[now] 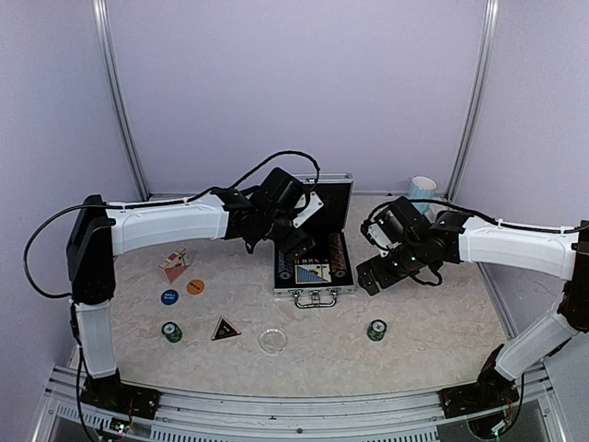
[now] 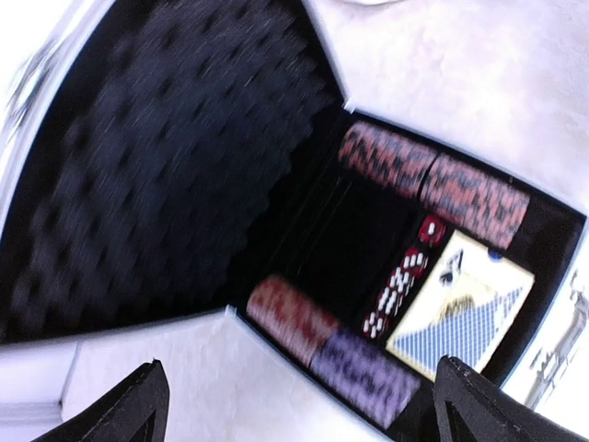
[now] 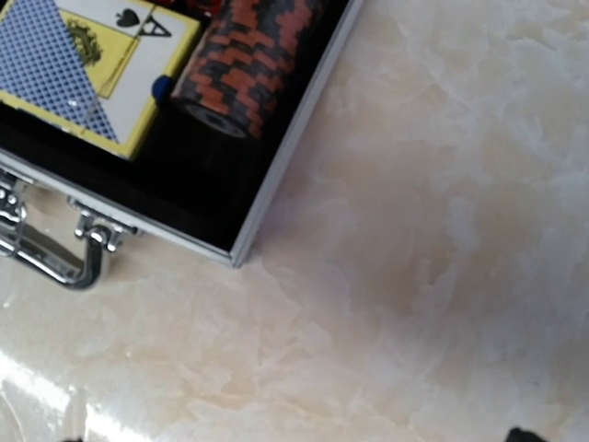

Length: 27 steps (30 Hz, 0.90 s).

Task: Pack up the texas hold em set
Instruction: Place the poker case in the chip case, then pick up the poker case from the center of the board.

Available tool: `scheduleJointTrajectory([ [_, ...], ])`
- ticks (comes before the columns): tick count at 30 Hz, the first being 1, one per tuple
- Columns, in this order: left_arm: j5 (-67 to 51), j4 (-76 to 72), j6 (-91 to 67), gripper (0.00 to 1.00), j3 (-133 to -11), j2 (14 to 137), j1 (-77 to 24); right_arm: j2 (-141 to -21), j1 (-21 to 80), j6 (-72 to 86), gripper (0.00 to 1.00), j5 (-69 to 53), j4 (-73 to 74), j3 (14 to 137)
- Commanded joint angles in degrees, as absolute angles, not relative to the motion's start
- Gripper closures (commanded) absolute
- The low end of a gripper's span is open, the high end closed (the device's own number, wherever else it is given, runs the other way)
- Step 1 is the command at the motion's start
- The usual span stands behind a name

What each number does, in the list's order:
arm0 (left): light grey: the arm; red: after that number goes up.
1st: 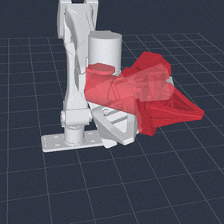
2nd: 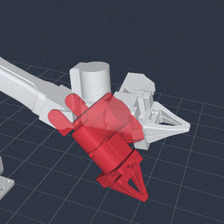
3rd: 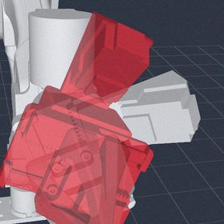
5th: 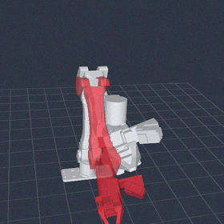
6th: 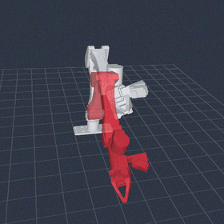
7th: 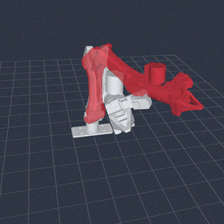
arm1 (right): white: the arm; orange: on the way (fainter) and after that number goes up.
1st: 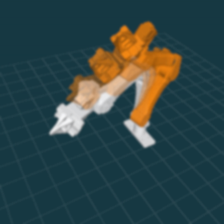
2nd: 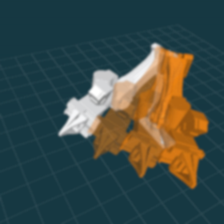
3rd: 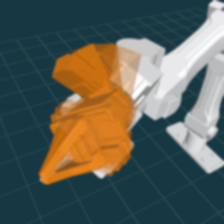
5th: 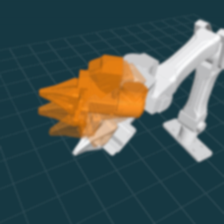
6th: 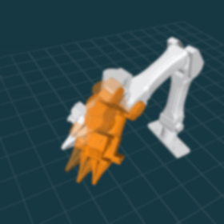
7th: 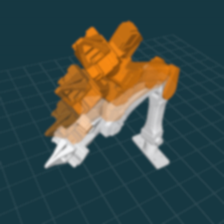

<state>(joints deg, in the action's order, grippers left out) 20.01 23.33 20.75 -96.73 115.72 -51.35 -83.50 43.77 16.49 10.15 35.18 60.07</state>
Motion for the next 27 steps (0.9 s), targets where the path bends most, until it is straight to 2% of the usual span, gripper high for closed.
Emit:
scheduleJointTrajectory([
  [1,26.1,28.6,13.5,0.01,-88.5,106.8,-50.5,-82.7,44.5,14.1,0.01,10.4,33.0,61.0],
  [6,34.0,33.0,5.6,0.01,-83.4,100.1,-45.4,-82.5,44.5,12.2,0.01,9.6,30.8,60.7],
  [11,35.7,38.5,-1.4,0.01,-80.3,97.3,-37.9,-83.4,44.5,9.5,0.01,9.9,31.1,61.9],
  [18,28.3,43.5,-5.8,0.01,-77.0,96.2,-25.1,-82.2,44.5,8.7,0.01,9.1,29.6,62.4],
  [23,21.1,43.0,-6.2,0.01,-75.4,94.4,-19.2,-80.9,44.5,9.1,0.01,8.8,28.9,61.4],
  [27,19.1,42.8,-6.0,0.05,-75.6,95.7,-16.5,-80.1,44.5,9.2,0.01,7.9,28.8,61.2],
])
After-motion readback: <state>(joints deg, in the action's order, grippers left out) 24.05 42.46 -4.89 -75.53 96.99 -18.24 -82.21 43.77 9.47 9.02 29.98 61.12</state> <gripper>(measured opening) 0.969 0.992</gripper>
